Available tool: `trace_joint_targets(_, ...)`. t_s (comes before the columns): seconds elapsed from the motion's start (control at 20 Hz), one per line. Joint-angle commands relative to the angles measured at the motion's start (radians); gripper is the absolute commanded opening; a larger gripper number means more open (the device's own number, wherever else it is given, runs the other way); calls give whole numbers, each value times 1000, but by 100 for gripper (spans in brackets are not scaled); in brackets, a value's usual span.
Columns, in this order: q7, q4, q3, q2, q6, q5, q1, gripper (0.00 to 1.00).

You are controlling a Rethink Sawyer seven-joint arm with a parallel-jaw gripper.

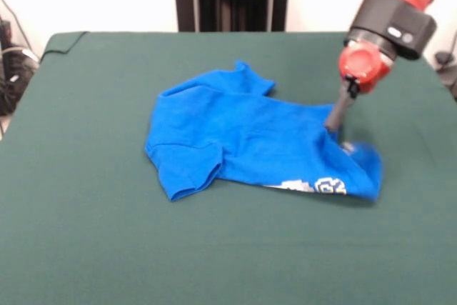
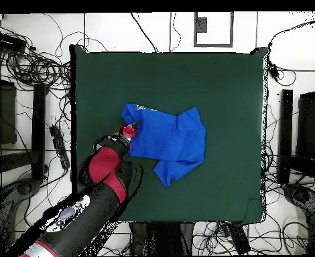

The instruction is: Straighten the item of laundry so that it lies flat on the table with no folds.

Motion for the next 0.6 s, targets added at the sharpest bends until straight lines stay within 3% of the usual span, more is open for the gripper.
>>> trace_joint_targets(0.05,-219,36,216,-56,198,-161,-37,100)
trace_joint_targets(0.6,-180,-16,256,-29,200,-278,-69,100)
